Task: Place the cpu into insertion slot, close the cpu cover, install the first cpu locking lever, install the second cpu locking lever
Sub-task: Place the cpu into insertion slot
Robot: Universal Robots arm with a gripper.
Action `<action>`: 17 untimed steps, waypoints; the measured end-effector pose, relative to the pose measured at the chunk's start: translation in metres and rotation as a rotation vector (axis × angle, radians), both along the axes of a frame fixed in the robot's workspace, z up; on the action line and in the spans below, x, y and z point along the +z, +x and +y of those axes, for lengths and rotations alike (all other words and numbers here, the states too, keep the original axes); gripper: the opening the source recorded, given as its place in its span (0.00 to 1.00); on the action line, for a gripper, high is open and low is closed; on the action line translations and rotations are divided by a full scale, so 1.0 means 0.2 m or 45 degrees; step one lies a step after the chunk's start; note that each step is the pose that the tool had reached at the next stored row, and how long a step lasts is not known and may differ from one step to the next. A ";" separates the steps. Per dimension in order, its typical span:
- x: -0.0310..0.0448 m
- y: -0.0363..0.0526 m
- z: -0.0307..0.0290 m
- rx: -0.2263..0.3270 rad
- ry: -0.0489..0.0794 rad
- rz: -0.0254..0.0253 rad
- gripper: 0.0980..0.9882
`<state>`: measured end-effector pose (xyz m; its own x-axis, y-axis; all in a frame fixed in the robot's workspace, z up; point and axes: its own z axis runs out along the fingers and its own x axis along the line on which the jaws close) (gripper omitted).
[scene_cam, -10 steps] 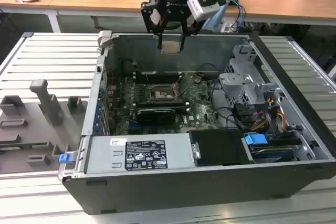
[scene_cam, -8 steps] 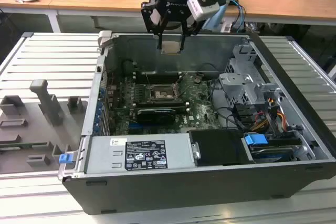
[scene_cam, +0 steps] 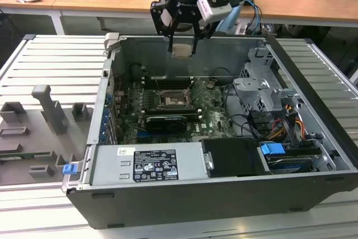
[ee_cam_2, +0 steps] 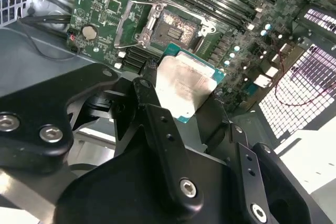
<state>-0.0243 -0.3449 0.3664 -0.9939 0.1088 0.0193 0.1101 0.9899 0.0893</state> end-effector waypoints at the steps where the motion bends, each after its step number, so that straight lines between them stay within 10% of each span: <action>1: 0.000 0.000 0.000 -0.017 0.000 0.0000 0.50; 17: -0.005 0.000 0.000 -0.178 0.000 0.0004 0.50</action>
